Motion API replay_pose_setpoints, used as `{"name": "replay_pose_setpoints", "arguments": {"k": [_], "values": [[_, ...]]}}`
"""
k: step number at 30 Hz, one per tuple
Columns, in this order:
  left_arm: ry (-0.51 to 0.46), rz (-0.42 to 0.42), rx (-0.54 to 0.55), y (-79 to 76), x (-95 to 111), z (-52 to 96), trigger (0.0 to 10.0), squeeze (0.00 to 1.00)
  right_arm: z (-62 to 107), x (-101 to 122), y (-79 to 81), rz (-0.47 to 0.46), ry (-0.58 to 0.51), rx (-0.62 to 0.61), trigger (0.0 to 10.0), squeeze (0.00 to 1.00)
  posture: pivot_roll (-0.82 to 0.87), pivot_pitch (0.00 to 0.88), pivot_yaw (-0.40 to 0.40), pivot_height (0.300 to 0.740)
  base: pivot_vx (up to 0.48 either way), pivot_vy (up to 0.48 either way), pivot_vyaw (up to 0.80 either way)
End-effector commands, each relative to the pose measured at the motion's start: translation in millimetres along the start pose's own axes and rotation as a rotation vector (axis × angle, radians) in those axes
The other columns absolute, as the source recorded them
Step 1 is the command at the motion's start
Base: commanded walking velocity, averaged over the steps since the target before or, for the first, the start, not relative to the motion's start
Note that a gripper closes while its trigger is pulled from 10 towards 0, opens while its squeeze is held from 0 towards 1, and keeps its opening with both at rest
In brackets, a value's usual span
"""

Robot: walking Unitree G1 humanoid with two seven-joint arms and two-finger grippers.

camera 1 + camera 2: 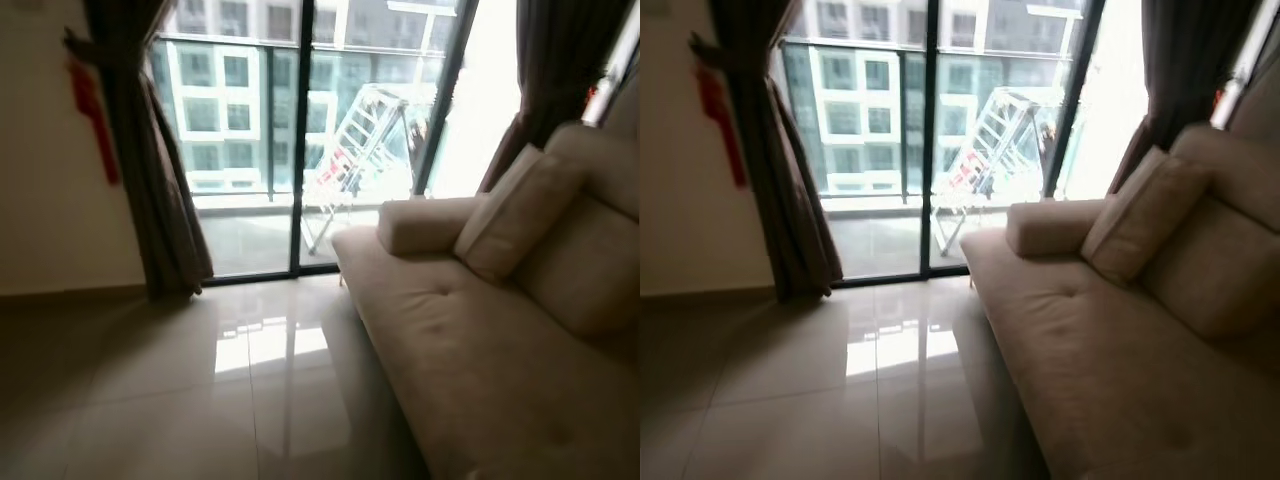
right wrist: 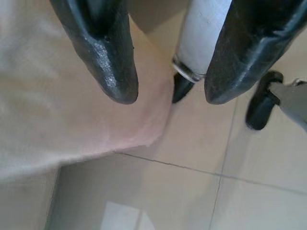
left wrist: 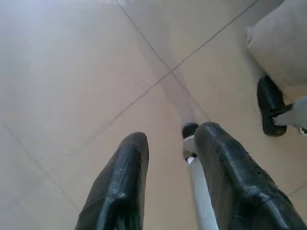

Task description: Move the pillow to the sofa from floor

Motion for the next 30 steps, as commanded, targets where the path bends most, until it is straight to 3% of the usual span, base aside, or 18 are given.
{"name": "replay_pose_setpoints", "arguments": {"k": [1, 5, 7, 9, 13, 23, 30], "values": [[-0.568, 0.415, -0.341, -46.1, 144, 36.2, 10.0, 0.00, 13.2, 122, -16.7, -0.272, -0.553, -0.065, 10.0, 0.00, 0.19, 0.000, -0.005, 0.740, 0.000, 0.000, -0.80], [-0.548, 0.453, -0.335, -42.1, 139, 33.4, 10.0, 0.00, 12.3, 120, -16.3, -0.272, -0.545, -0.065, 10.0, 0.00, 0.19, 0.000, -0.001, 0.740, 0.000, 0.000, -0.80], [-0.429, 0.555, -0.319, -31.0, 118, 22.0, 10.0, 0.00, 8.4, 112, -15.4, -0.273, -0.500, -0.069, 10.0, 0.00, 0.19, 0.000, 0.003, 0.740, 0.000, 0.000, -0.80], [-0.301, 0.591, -0.305, -27.8, 94, 13.2, 10.0, 0.00, 5.4, 104, -15.1, -0.274, -0.461, -0.074, 10.0, 0.00, 0.19, 0.000, 0.004, 0.740, 0.000, 0.000, -0.80], [-0.238, 0.519, -0.274, -28.7, 78, 8.9, 10.0, 0.00, 4.2, 100, -15.0, -0.271, -0.440, -0.076, 10.0, 0.00, 0.19, 0.000, 0.005, 0.740, 0.000, 0.000, -0.80], [-0.312, 0.361, -0.228, -29.8, 86, 10.6, 10.0, 0.00, 4.7, 95, -19.9, -0.271, -0.426, -0.091, 10.0, 0.00, 0.17, 0.000, 0.004, 0.740, 0.000, 0.000, -0.80], [-0.331, 0.364, -0.254, -33.9, 89, 11.9, 10.0, 0.00, 4.8, 95, -19.0, -0.267, -0.428, -0.088, 10.0, 0.00, 0.17, 0.000, 0.004, 0.740, 0.000, 0.000, -0.80]]}}
Point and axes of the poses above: a point about 5 cm out from each wrist's last joint towards the gripper, its own z axis pointing back from the gripper into the wrist, its own x axis along the axis of the wrist's last joint, y = z × x, the point moved 4 cm from there along -z, pointing out of the wrist towards the gripper, and after that the axes turned 10 degrees about z, right-handed, at the moved point
